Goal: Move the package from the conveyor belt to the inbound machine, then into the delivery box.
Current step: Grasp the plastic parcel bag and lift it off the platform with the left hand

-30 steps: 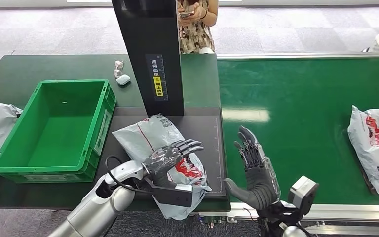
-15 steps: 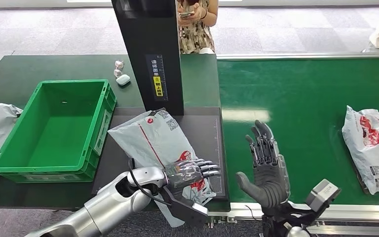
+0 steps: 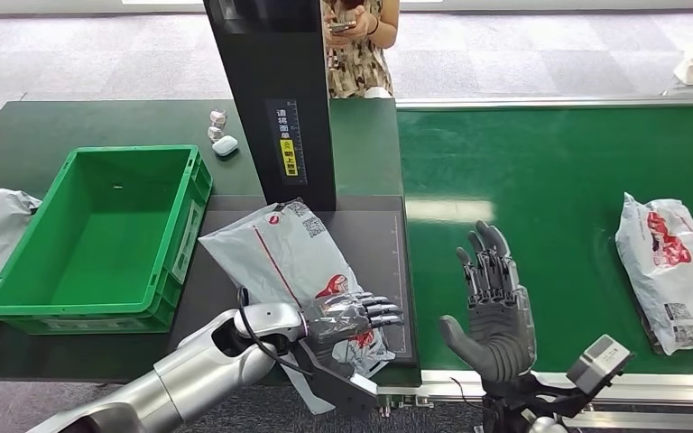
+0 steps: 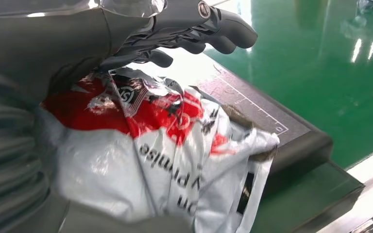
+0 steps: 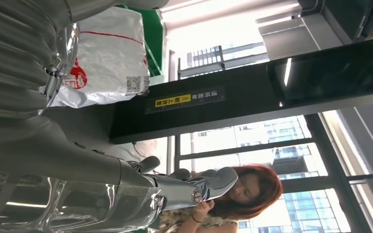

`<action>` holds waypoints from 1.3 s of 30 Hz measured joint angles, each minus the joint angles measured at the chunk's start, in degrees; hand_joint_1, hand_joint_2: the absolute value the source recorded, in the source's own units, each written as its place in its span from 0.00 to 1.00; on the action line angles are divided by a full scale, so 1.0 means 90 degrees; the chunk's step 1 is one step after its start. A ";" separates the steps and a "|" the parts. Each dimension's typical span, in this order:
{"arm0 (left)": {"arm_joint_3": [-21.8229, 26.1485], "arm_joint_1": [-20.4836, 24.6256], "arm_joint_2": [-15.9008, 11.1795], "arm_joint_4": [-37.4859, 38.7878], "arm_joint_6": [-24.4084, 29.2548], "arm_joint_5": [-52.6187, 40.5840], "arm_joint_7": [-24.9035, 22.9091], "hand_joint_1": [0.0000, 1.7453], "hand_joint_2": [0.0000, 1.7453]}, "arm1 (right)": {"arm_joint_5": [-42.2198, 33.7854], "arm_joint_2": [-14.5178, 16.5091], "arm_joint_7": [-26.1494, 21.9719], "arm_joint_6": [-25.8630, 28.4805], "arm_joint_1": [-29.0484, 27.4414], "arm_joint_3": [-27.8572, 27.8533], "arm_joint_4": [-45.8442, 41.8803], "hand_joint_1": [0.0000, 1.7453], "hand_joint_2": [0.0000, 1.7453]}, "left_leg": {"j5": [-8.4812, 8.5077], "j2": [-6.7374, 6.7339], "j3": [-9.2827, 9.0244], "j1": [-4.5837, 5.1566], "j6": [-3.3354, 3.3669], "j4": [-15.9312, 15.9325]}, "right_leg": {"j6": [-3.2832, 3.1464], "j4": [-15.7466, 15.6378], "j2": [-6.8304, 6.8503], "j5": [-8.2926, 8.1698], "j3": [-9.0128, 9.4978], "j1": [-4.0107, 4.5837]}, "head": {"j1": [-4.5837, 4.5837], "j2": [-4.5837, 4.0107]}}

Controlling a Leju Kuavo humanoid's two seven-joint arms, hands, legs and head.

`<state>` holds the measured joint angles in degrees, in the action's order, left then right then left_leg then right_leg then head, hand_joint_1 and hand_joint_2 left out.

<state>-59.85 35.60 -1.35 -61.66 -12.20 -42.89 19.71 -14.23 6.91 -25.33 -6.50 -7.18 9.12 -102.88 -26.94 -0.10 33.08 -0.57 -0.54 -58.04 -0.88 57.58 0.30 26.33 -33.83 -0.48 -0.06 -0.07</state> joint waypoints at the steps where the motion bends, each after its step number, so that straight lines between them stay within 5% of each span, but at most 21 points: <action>1: -0.0007 0.0020 -0.0016 0.0000 0.0007 0.0018 0.0000 1.00 1.00 | -0.0009 0.0000 -0.0010 0.0007 0.0001 0.0001 0.0000 0.00 1.00 | 0.0000 0.0000 0.0000 0.0000 0.0000 0.0000 | 0.0000 0.0000 0.0000 0.0000 0.0000 0.0000 | -0.0001 0.0000; 20: -0.0019 0.0162 -0.0257 -0.0367 0.0018 0.0359 -0.0186 1.00 1.00 | -0.0077 0.0000 0.0000 0.0186 -0.0033 0.0013 -0.0168 0.00 1.00 | 0.0002 0.0001 0.0000 0.0000 0.0000 0.0000 | -0.0002 0.0002 0.0000 -0.0001 0.0000 0.0000 | 0.0000 0.0000; 23: -0.0018 0.0162 -0.0283 -0.0485 0.0172 0.0348 -0.0248 0.93 1.00 | -0.0069 0.0000 0.0013 0.0185 -0.0085 0.0006 -0.0245 0.00 1.00 | 0.0002 0.0001 0.0001 0.0000 0.0000 0.0000 | -0.0002 0.0002 0.0001 -0.0001 0.0000 0.0000 | 0.0001 0.0000; 26: 0.0022 0.0133 -0.0312 -0.0685 0.0768 0.0225 -0.0348 0.86 1.00 | -0.0041 0.0000 0.0020 0.0189 -0.0163 -0.0003 -0.0313 0.00 1.00 | 0.0002 0.0001 0.0002 0.0000 0.0000 0.0000 | -0.0002 0.0002 0.0001 -0.0001 0.0000 0.0000 | 0.0001 0.0000; 30: 0.0403 -0.0119 -0.0360 -0.1313 0.1910 -0.0038 -0.0619 0.92 1.00 | 0.0024 0.0000 0.0067 0.0252 -0.0265 -0.0026 -0.0427 0.00 1.00 | 0.0002 0.0000 0.0003 0.0000 0.0000 0.0000 | -0.0002 0.0002 0.0000 -0.0001 0.0000 0.0000 | 0.0001 0.0000; 39: 0.2062 -0.1273 -0.0395 -0.3196 0.4090 -0.0054 -0.0743 0.94 1.00 | 0.0130 0.0000 0.0092 0.0663 -0.0522 -0.0069 -0.0673 0.00 1.00 | -0.0001 -0.0004 0.0004 -0.0001 -0.0001 0.0004 | -0.0002 0.0002 -0.0004 0.0002 -0.0004 0.0001 | 0.0000 0.0000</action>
<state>-41.30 24.14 -4.90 -90.42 24.61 -43.38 13.03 -13.06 6.91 -24.50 -0.53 -11.88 8.51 -108.94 -26.94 -0.14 33.11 -0.58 -0.55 -58.00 -0.90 57.60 0.26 26.35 -33.87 -0.47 -0.06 -0.07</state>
